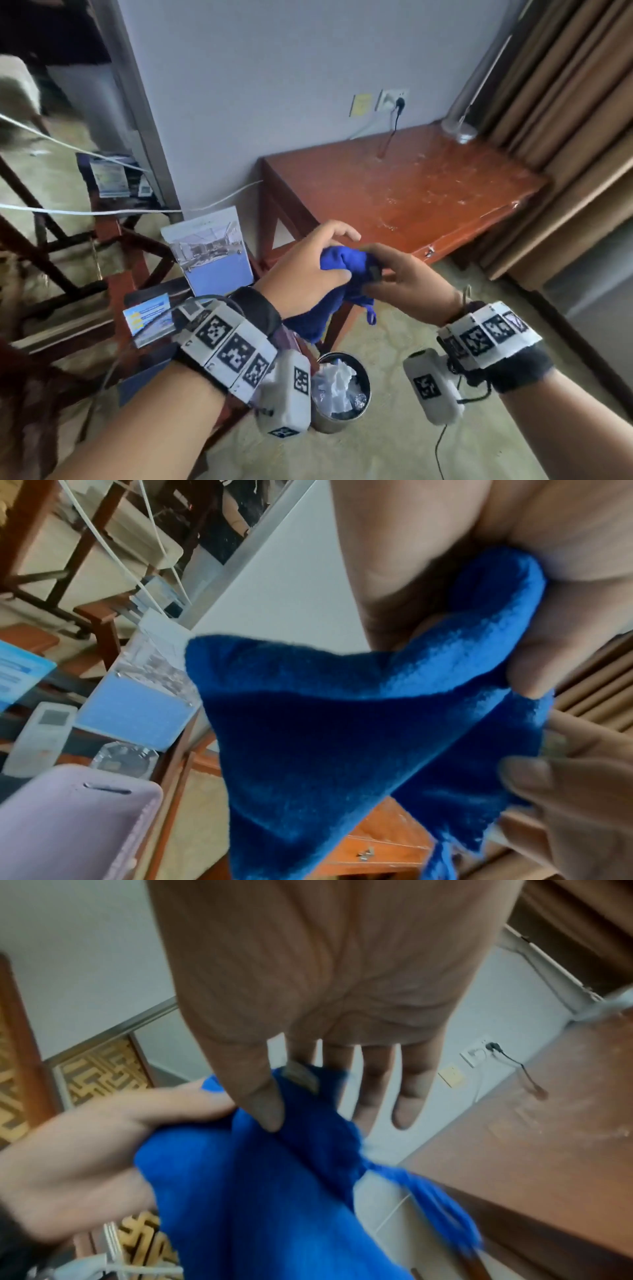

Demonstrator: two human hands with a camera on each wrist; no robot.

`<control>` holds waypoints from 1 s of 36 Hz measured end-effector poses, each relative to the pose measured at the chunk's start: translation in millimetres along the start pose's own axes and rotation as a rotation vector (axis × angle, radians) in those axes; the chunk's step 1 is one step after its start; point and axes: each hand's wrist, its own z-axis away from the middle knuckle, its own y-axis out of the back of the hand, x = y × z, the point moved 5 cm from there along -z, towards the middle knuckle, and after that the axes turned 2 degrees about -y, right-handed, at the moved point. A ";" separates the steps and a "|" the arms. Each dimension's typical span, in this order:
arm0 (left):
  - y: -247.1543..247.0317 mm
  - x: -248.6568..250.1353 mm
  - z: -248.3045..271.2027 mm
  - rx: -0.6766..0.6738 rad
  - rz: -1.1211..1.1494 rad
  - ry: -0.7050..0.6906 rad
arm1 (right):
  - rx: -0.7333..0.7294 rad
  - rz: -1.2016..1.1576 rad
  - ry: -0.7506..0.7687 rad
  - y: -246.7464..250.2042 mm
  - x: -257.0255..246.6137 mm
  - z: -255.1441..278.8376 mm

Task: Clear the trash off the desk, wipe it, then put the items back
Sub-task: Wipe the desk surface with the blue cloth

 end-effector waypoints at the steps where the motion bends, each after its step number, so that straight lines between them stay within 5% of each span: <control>1: -3.6 7.5 -4.9 0.016 0.003 -0.012 | 0.032 0.061 0.000 7.9 0.9 4.3; 6: -30.0 26.7 -24.4 0.045 0.012 0.036 | 0.243 0.150 -0.001 55.0 12.5 28.7; 14: -72.6 43.3 -43.7 0.070 -0.093 0.057 | 0.322 0.109 0.001 109.4 31.0 54.2; 19: -92.7 45.5 -47.3 -0.025 -0.164 0.110 | 0.393 0.180 0.005 124.5 40.6 64.9; 23: -105.4 53.2 -48.4 -0.077 0.127 0.256 | 0.474 0.180 -0.041 142.8 53.6 68.8; 29: -89.5 69.8 -59.5 0.096 -0.026 0.183 | 0.473 0.131 -0.041 166.5 60.6 73.4; 36: -68.2 75.2 -72.0 0.342 0.105 0.251 | 0.500 0.217 -0.010 190.4 75.1 83.9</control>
